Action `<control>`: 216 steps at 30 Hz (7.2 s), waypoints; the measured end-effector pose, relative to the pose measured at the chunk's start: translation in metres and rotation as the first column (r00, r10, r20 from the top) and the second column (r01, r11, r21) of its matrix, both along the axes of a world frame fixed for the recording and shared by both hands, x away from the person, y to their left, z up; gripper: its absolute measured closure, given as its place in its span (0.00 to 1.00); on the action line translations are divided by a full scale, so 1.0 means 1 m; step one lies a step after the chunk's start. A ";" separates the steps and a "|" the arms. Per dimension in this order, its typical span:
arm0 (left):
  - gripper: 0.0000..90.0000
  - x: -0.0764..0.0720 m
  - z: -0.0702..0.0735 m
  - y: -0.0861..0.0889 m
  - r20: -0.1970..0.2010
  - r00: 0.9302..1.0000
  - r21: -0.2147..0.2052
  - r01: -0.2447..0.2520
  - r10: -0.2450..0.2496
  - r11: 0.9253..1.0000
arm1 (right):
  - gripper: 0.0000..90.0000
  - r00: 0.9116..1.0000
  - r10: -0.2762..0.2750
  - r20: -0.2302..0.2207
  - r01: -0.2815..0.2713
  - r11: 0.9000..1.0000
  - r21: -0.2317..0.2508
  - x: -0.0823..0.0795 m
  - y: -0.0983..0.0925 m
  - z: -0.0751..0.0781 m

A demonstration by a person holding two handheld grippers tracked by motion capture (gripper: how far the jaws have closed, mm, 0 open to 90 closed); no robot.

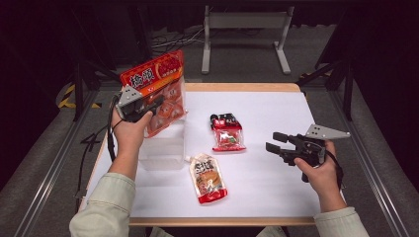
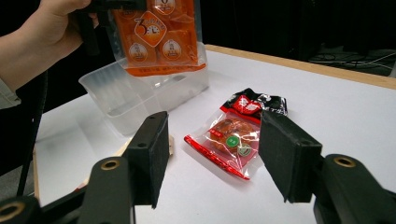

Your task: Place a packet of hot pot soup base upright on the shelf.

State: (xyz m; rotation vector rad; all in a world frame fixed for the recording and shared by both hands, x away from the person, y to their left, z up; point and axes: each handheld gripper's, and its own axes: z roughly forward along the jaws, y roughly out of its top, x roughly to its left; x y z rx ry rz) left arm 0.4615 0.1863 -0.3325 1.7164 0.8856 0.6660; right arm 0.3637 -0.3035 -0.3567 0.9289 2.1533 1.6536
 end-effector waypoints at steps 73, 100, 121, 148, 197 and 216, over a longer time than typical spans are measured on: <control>0.06 -0.013 -0.029 0.037 -0.153 0.978 0.106 -0.130 0.145 0.986 | 0.40 1.000 0.027 0.008 -0.026 0.999 -0.027 -0.001 0.012 -0.003; 0.11 -0.115 -0.030 0.038 -0.121 0.980 -0.062 0.151 -0.158 0.987 | 0.40 1.000 -0.008 0.008 0.008 0.998 -0.057 -0.004 0.004 -0.008; 0.12 -0.124 -0.030 0.044 -0.136 0.970 -0.091 0.191 -0.202 0.977 | 0.37 1.000 -0.019 0.004 0.019 1.000 -0.008 0.021 0.006 -0.001; 0.12 -0.134 -0.042 0.044 -0.187 0.962 -0.062 0.189 -0.198 0.980 | 0.31 0.990 -0.102 -0.101 0.086 0.985 -0.153 0.119 0.061 -0.021; 0.13 -0.125 -0.051 0.042 -0.228 0.957 -0.042 0.172 -0.177 0.984 | 0.78 0.973 -0.133 -0.190 0.069 0.949 -0.309 0.170 0.091 -0.090; 0.14 -0.124 -0.052 0.042 -0.235 0.955 -0.047 0.175 -0.181 0.983 | 1.00 0.969 -0.161 -0.189 0.110 0.961 -0.253 0.157 0.089 -0.072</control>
